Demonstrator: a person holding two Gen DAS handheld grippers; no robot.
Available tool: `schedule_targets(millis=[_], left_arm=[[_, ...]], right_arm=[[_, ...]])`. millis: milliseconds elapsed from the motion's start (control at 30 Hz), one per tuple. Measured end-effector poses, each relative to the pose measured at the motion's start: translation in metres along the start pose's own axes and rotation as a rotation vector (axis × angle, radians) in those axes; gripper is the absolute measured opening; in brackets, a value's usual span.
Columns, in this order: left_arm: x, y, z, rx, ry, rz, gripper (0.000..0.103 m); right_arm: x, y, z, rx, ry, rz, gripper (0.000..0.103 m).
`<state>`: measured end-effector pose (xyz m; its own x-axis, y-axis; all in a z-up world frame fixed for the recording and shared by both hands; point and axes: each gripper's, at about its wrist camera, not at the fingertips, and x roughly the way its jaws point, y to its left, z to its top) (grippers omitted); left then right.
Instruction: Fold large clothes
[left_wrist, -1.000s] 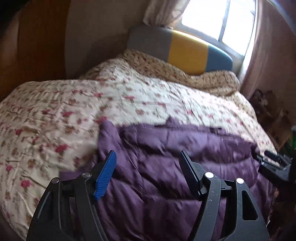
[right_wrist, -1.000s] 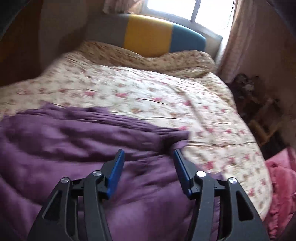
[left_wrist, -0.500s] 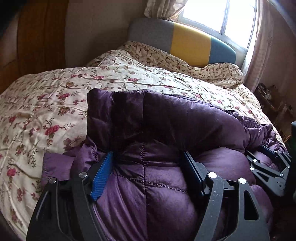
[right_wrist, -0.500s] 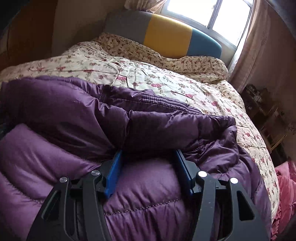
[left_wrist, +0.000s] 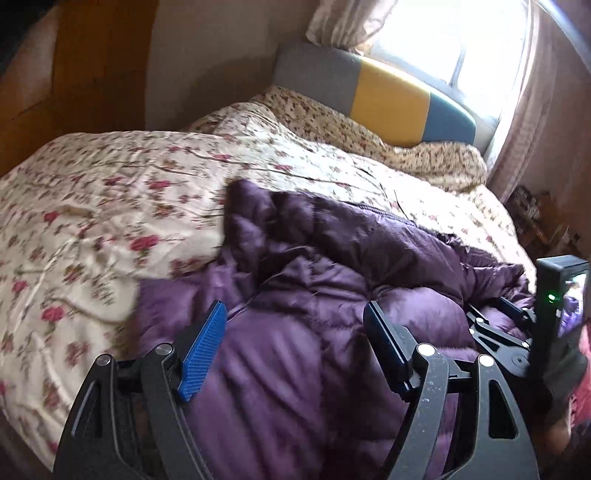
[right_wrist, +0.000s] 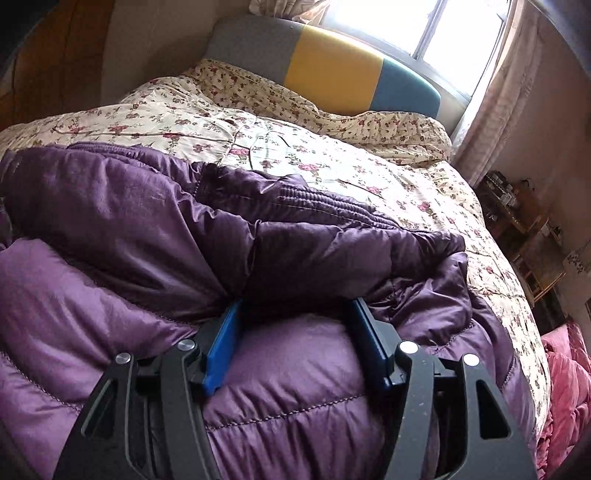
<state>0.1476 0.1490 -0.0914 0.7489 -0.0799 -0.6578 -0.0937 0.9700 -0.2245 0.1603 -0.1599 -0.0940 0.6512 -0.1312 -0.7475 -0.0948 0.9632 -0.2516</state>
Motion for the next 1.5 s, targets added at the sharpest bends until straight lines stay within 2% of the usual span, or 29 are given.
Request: schedule_targets(millis=[67, 233, 300, 400, 500, 600, 800, 867, 900, 1033, 1167, 1300, 1500], left_arm=[[-0.014, 0.017, -0.003, -0.037, -0.015, 0.002, 0.076], [-0.031, 0.062, -0.011, -0.14, 0.005, 0.021, 0.076], [-0.035, 0.076, -0.017, -0.164, 0.019, 0.029, 0.076], [-0.04, 0.088, -0.028, -0.206, 0.043, -0.003, 0.076], [-0.045, 0.089, -0.037, -0.219, 0.052, -0.036, 0.076], [-0.046, 0.086, -0.04, -0.204, 0.056, -0.038, 0.076], [-0.05, 0.064, -0.04, -0.099, 0.052, 0.014, 0.076], [-0.051, 0.059, -0.041, -0.08, 0.052, 0.011, 0.077], [-0.051, 0.057, -0.042, -0.075, 0.055, 0.009, 0.08], [-0.05, 0.053, -0.044, -0.05, 0.061, 0.01, 0.081], [-0.051, 0.043, -0.046, 0.017, 0.049, 0.05, 0.081], [-0.051, 0.04, -0.047, 0.034, 0.05, 0.044, 0.081], [-0.047, 0.041, -0.05, 0.016, 0.08, -0.011, 0.081]], right_arm=[[-0.007, -0.005, 0.001, 0.013, -0.011, 0.014, 0.067], [-0.032, -0.007, -0.002, 0.013, -0.048, 0.047, 0.065], [-0.043, -0.006, -0.004, 0.011, -0.062, 0.06, 0.057], [-0.06, -0.006, -0.008, 0.024, -0.066, 0.106, 0.045], [-0.076, -0.006, -0.016, 0.036, -0.067, 0.151, 0.044], [-0.087, -0.005, -0.023, 0.032, -0.065, 0.181, 0.042], [-0.094, -0.002, -0.038, 0.012, -0.053, 0.193, 0.041], [-0.094, -0.002, -0.04, 0.01, -0.048, 0.192, 0.041], [-0.095, -0.002, -0.041, 0.007, -0.047, 0.189, 0.041], [-0.094, -0.004, -0.044, 0.008, -0.042, 0.186, 0.042], [-0.093, -0.004, -0.046, 0.006, -0.036, 0.181, 0.043], [-0.093, -0.004, -0.047, 0.006, -0.034, 0.18, 0.043], [-0.096, -0.007, -0.047, 0.017, -0.031, 0.184, 0.043]])
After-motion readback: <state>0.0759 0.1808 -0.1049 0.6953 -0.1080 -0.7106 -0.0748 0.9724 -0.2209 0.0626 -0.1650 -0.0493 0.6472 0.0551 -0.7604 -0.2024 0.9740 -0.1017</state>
